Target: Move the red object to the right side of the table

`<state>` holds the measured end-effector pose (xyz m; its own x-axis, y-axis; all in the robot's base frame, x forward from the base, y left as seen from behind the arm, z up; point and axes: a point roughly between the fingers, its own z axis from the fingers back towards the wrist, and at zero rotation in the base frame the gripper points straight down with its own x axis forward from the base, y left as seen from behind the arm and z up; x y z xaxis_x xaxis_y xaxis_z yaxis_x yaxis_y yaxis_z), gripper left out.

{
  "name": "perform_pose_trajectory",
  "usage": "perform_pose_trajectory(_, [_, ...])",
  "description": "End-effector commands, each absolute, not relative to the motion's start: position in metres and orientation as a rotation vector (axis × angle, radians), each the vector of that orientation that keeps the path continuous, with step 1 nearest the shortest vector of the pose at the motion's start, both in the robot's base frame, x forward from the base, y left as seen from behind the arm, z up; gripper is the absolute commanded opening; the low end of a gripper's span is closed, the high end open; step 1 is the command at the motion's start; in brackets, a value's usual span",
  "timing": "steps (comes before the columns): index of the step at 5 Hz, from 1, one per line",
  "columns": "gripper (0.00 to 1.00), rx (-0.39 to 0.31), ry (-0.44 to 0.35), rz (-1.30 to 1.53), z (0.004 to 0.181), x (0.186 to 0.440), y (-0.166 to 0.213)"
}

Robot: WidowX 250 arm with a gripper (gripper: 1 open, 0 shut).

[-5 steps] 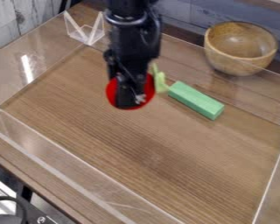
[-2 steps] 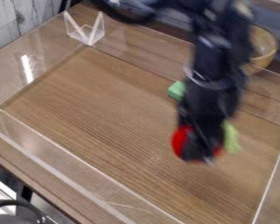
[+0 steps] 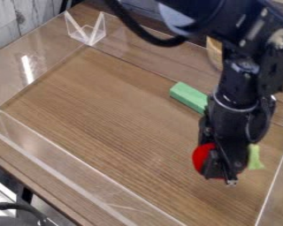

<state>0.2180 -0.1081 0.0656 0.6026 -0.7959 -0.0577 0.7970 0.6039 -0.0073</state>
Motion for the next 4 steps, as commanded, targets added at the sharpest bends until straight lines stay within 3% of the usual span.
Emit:
perform_pose_trajectory(1, [0.0,0.021,0.009,-0.931,0.068,0.225,-0.115])
perform_pose_trajectory(4, [0.0,0.007,0.003,-0.917,0.057,0.225,-0.119])
